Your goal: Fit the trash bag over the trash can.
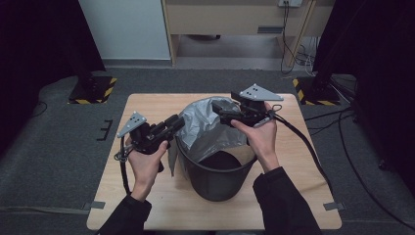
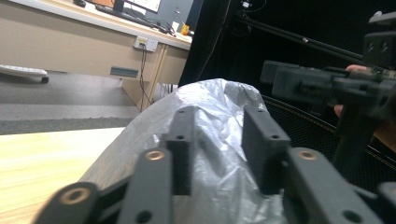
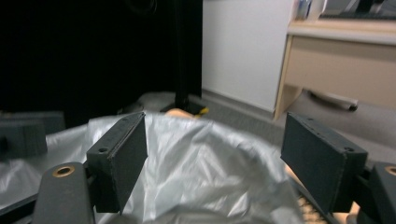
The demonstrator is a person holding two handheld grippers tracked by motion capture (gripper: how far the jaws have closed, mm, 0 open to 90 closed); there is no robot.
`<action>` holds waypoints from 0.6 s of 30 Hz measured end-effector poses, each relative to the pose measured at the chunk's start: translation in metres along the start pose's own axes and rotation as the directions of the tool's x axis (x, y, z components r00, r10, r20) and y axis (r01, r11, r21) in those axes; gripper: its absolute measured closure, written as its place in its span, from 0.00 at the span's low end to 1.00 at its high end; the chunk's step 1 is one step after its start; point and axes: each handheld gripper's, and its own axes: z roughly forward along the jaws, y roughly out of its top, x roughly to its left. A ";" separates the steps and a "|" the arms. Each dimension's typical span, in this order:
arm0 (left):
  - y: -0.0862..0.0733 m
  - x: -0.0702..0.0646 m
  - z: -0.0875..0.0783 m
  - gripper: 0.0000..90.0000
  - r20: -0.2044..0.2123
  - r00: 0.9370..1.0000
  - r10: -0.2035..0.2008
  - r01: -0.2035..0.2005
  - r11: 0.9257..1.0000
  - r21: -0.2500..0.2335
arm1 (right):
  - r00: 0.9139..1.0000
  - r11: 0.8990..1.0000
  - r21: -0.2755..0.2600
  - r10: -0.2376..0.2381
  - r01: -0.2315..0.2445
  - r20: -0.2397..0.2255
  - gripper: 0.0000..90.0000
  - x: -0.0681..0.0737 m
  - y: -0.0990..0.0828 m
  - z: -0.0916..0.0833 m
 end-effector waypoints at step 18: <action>0.014 -0.031 -0.016 1.00 0.089 0.980 0.177 -0.171 0.983 -0.072 | 0.999 0.985 -0.165 0.047 -0.046 0.000 0.27 -0.008 0.016 -0.016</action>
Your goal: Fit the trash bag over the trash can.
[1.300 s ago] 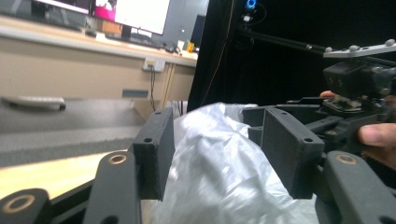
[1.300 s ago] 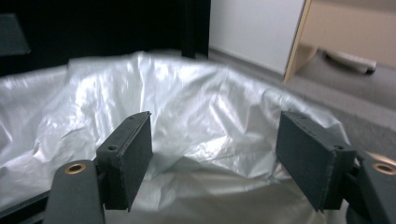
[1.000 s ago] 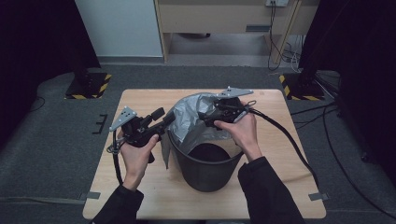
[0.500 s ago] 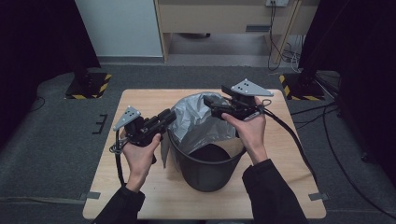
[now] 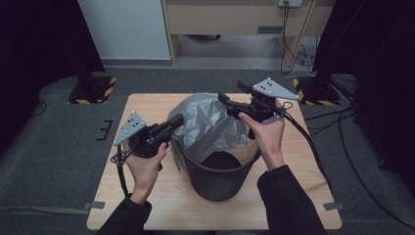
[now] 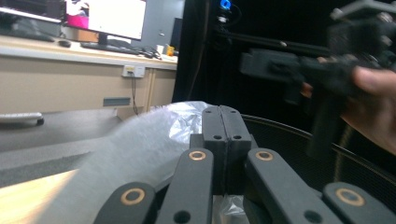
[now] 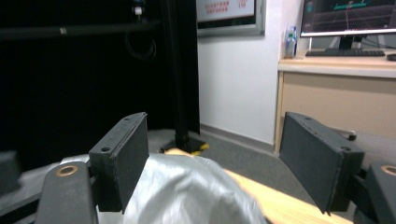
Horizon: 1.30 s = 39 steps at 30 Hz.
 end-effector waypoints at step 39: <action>-0.022 0.019 0.006 0.63 -0.099 0.982 -0.158 0.165 0.983 0.074 | 0.998 0.957 0.286 -0.044 0.055 -0.045 0.26 0.011 -0.031 0.032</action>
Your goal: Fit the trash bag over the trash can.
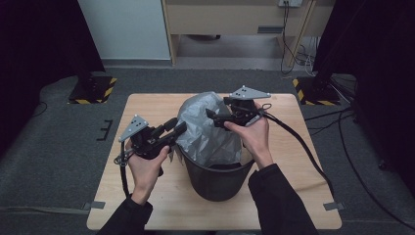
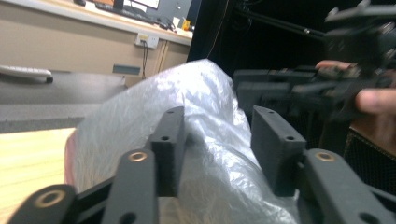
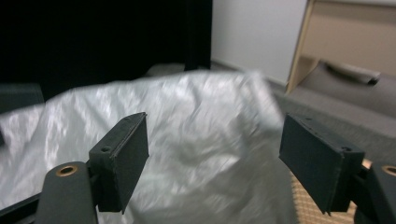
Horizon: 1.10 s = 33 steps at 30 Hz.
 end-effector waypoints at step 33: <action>-0.003 -0.040 0.006 0.92 0.135 0.972 0.193 -0.198 0.980 0.027 | 1.000 1.000 -0.018 0.000 0.000 -0.011 0.27 0.002 0.006 -0.002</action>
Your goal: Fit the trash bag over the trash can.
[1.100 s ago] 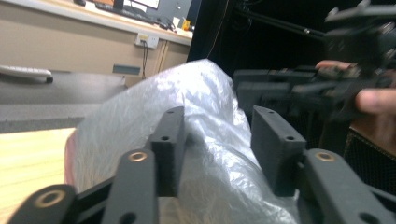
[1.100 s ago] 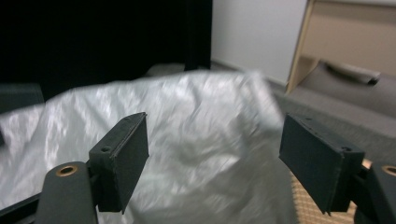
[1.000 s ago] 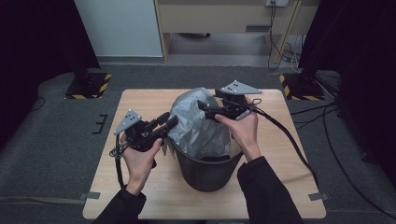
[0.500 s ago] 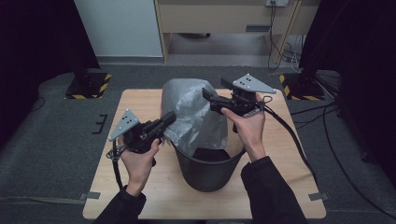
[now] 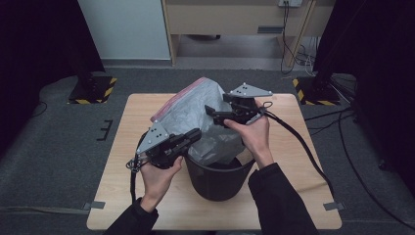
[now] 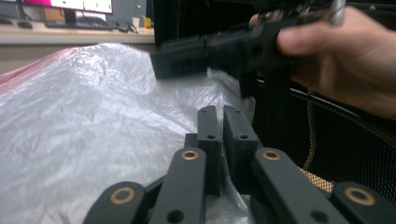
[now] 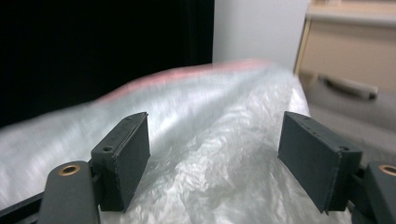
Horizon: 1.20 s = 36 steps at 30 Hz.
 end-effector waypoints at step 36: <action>0.002 0.039 -0.013 0.99 -0.145 0.984 -0.103 0.087 0.990 -0.110 | 0.999 0.978 -0.205 0.034 -0.029 0.021 0.27 -0.007 0.007 -0.030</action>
